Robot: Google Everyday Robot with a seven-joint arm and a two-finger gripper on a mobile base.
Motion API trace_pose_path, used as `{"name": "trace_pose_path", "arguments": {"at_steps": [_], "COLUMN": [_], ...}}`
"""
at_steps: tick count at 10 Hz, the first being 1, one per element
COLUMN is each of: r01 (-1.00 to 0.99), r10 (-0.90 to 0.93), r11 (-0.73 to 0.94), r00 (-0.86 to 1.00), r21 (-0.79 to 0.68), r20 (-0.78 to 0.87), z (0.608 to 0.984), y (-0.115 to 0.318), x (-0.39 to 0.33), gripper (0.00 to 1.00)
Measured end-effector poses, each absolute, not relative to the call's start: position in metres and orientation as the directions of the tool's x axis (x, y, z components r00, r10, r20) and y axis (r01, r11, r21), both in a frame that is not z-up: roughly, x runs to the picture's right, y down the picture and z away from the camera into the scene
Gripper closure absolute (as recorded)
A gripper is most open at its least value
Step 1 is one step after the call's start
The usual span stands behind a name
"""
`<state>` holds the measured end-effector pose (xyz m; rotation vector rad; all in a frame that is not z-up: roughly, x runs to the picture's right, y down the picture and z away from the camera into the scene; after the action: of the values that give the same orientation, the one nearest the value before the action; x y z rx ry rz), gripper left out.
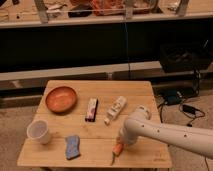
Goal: Drag the pepper across the table
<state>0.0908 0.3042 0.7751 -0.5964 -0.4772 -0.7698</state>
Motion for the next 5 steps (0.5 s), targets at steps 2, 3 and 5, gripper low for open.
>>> {"name": "trace_pose_path", "arguments": {"at_steps": [2, 3, 5], "r01": [0.743, 0.743, 0.745], "r10": [-0.487, -0.488, -0.489], "r11": [0.587, 0.587, 0.586], "r00": [0.642, 0.642, 0.639], "r21": [-0.322, -0.322, -0.319], "r20": [0.592, 0.592, 0.594], "z": [0.7798, 0.7815, 0.7801], "y": [0.2939, 0.2905, 0.2903], "x": [0.0992, 0.1007, 0.101], "gripper": [0.99, 0.99, 0.99]}}
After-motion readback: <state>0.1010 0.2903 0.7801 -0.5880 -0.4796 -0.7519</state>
